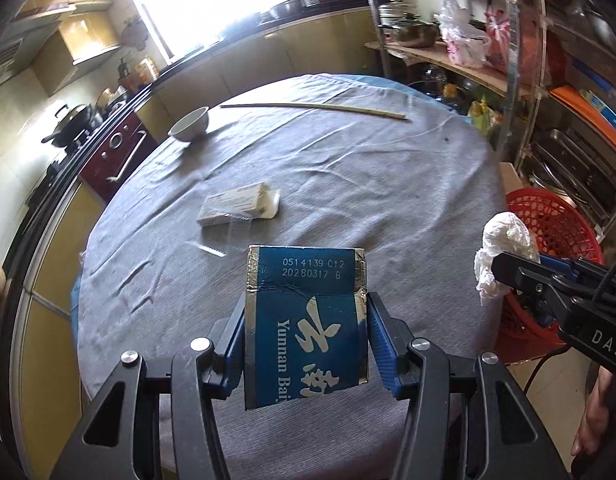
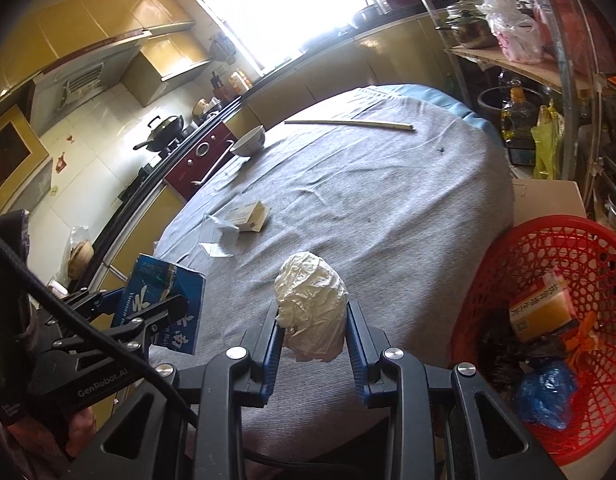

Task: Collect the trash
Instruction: 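Carry the blue box in the left tool and tissue ball in the right tool over the red basket, then open both tools to drop the blue box and tissue ball into the basket, then move both tools back over the table toward the white medicine box, then lower the left tool onto the clear plastic tray and close it on the tray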

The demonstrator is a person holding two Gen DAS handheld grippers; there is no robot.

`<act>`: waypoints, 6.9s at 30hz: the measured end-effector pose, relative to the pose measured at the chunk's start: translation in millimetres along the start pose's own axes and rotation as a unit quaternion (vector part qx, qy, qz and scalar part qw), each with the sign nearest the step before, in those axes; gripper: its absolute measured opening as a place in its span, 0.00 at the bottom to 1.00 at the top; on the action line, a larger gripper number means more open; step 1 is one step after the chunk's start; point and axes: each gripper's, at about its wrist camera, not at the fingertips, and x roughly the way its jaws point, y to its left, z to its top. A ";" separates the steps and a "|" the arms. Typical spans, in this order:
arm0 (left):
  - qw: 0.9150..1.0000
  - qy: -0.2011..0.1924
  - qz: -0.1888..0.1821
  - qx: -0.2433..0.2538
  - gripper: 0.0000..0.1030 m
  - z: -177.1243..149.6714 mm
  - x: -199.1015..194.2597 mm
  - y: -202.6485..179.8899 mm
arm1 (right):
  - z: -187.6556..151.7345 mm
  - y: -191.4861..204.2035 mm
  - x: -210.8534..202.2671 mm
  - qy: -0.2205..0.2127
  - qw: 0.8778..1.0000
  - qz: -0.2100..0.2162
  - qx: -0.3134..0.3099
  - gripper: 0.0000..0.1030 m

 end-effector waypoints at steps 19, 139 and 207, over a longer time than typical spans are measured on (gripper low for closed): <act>0.998 -0.006 -0.039 0.041 0.54 8.7 5.9 -30.3 | 5.7 -39.3 -27.3 -0.027 0.997 -0.057 0.035 0.32; 0.987 0.034 0.027 -0.153 0.58 -64.1 31.7 134.9 | 8.0 31.6 -0.5 0.023 0.997 -0.076 -0.012 0.59; 0.846 0.163 -0.270 -0.429 0.68 35.5 177.9 187.9 | 29.9 53.7 152.2 0.013 0.999 -0.007 -0.035 0.58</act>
